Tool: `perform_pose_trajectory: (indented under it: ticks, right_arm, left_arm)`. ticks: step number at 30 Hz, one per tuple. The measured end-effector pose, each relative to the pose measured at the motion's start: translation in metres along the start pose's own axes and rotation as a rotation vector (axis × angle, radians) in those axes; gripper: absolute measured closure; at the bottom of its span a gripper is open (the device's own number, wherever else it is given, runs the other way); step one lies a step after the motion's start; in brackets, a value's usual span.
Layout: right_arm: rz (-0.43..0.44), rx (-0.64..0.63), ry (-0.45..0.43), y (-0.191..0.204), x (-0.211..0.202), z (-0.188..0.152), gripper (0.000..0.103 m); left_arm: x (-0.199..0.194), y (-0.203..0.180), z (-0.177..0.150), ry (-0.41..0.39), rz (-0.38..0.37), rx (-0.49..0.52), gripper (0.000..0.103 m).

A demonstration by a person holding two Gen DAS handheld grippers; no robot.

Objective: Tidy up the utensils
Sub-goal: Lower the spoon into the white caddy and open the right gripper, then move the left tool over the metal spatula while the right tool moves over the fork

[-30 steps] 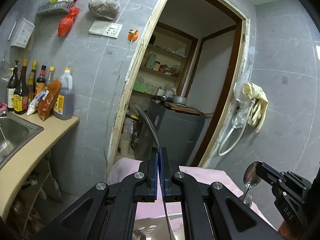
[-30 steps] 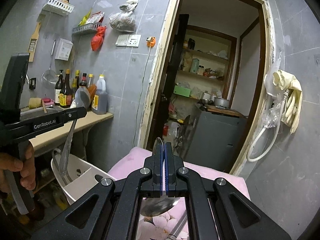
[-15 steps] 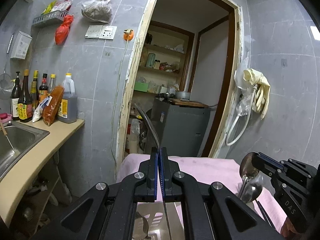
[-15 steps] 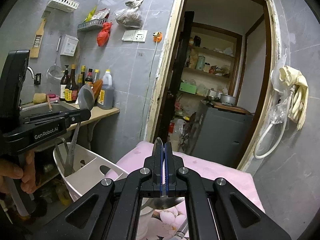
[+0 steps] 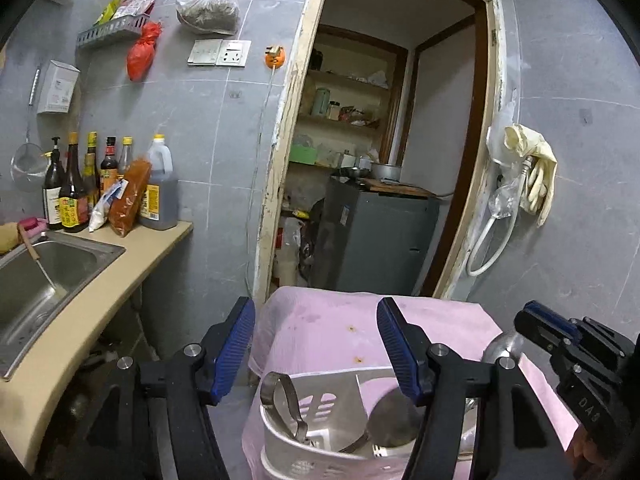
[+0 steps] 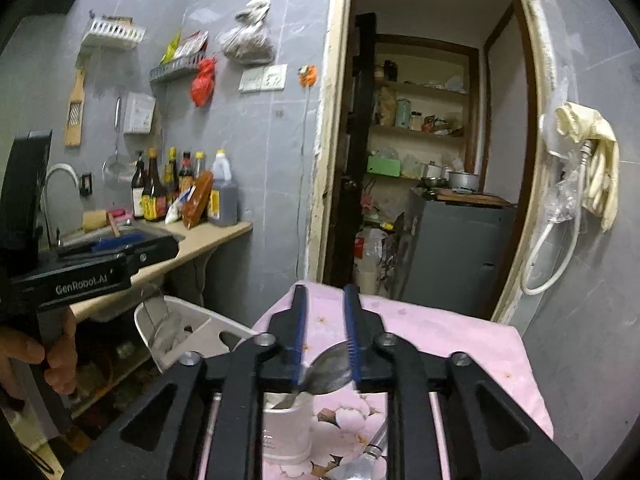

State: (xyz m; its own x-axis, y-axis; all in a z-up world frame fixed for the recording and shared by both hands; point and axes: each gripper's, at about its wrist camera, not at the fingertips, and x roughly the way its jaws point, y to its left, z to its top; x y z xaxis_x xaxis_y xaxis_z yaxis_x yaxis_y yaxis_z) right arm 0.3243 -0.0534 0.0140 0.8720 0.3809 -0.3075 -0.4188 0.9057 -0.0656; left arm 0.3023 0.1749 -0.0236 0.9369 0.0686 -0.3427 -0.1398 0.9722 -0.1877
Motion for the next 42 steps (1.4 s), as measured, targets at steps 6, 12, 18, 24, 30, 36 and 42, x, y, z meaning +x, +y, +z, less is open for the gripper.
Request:
perform_pose_trajectory:
  ticks: [6,12,18,24,30,36,42]
  right_arm:
    - [-0.047,0.048,-0.056,-0.033,-0.033,0.019,0.043]
    - [-0.098,0.056,-0.109,-0.069,-0.063,0.031,0.010]
    - [-0.170,0.050,-0.131,-0.106,-0.091,0.031,0.001]
    - [-0.218,0.042,-0.121,-0.144,-0.109,0.019,0.001]
    - [-0.247,0.046,-0.097,-0.174,-0.119,0.005,0.001]
    - [-0.269,0.044,-0.079,-0.195,-0.122,-0.007,0.001]
    - [-0.276,0.048,-0.045,-0.211,-0.121,-0.023,0.001]
  left_arm:
    - [-0.020,-0.020,0.017,-0.019,0.032,0.009,0.021]
    - [-0.040,-0.055,0.028,-0.068,0.051,0.044,0.000]
    - [-0.050,-0.097,0.026,-0.098,0.043,0.064,0.000]
    - [-0.055,-0.138,0.016,-0.104,0.020,0.095,0.000]
    - [-0.052,-0.175,0.001,-0.090,-0.003,0.131,0.000]
    - [-0.047,-0.203,-0.013,-0.075,-0.014,0.157,0.000]
    - [-0.040,-0.223,-0.026,-0.049,-0.024,0.192,0.000]
